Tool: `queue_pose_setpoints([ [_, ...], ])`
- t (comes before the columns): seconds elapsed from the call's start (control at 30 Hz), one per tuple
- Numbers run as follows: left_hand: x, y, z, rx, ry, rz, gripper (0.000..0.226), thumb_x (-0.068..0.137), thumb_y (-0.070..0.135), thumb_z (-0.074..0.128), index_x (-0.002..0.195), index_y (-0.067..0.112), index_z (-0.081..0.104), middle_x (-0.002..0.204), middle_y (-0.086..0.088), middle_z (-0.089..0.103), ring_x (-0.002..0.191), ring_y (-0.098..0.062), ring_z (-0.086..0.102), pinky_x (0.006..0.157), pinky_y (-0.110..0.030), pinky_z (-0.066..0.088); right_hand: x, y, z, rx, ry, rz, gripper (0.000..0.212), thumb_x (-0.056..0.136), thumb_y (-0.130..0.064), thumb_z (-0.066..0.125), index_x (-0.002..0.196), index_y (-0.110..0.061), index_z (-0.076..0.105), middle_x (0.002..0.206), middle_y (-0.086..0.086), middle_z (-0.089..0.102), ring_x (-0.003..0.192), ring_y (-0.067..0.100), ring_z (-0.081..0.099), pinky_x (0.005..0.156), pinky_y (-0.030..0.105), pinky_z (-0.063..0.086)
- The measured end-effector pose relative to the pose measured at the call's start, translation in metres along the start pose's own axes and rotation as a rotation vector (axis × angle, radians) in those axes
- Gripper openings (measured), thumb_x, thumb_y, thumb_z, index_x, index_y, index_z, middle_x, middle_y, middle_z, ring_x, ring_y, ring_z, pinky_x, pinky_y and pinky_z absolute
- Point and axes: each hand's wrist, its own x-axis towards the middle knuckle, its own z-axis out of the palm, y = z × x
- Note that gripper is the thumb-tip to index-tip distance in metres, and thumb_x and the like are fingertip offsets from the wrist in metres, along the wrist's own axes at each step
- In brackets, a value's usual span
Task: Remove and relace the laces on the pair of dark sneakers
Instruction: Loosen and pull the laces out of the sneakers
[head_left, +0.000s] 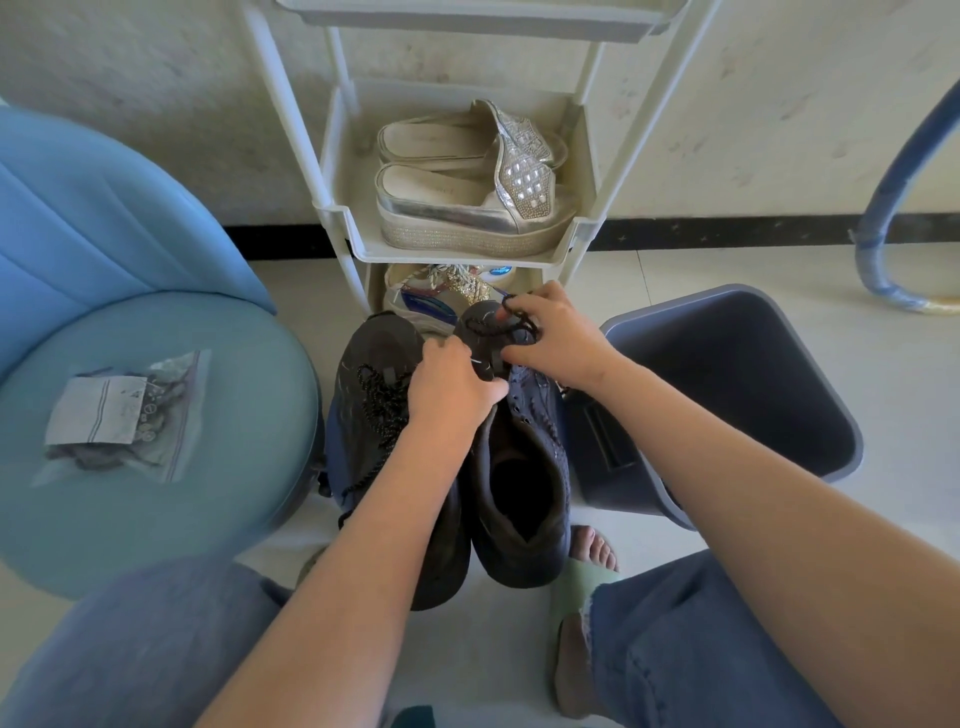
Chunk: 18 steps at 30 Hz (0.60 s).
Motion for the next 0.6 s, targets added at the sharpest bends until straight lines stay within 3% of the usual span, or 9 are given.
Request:
queue_pose_setpoints([
  [0.1, -0.001, -0.001, -0.003, 0.057, 0.048, 0.049, 0.037, 0.086, 0.024, 0.061, 0.117, 0.004, 0.056, 0.115, -0.011, 0.06, 0.106, -0.028, 0.057, 0.086, -0.035, 0.044, 0.0, -0.01, 0.003, -0.049, 0.056, -0.061, 0.036, 0.082, -0.023, 0.069, 0.116, -0.021, 0.06, 0.127, 0.001, 0.038, 0.104, 0.018, 0.05, 0.083, 0.033, 0.048],
  [0.23, -0.005, -0.004, -0.005, 0.037, 0.069, 0.079, 0.019, 0.088, 0.014, 0.054, 0.1, 0.003, 0.064, 0.095, -0.013, 0.067, 0.092, -0.032, 0.062, 0.078, -0.038, 0.048, -0.002, -0.012, 0.014, -0.187, -0.076, -0.053, 0.026, 0.082, -0.026, 0.069, 0.107, -0.018, 0.066, 0.119, 0.004, 0.037, 0.102, 0.022, 0.05, 0.086, 0.038, 0.049],
  [0.43, -0.009, -0.004, -0.004, -0.001, 0.099, 0.054, 0.028, 0.091, 0.011, 0.051, 0.115, 0.004, 0.063, 0.109, -0.015, 0.066, 0.103, -0.03, 0.06, 0.086, -0.036, 0.045, -0.002, -0.018, 0.026, -0.253, 0.026, 0.032, 0.026, 0.082, -0.028, 0.07, 0.103, -0.015, 0.067, 0.118, 0.005, 0.042, 0.097, 0.023, 0.053, 0.07, 0.032, 0.042],
  [0.6, -0.006, -0.005, -0.001, -0.009, 0.104, 0.033, 0.034, 0.087, 0.021, 0.057, 0.119, 0.009, 0.063, 0.112, -0.01, 0.065, 0.105, -0.028, 0.06, 0.084, -0.034, 0.045, -0.005, -0.02, 0.042, -0.318, 0.138, 0.063, 0.024, 0.087, -0.015, 0.058, 0.107, -0.007, 0.067, 0.119, 0.01, 0.048, 0.1, 0.03, 0.055, 0.076, 0.036, 0.046],
])
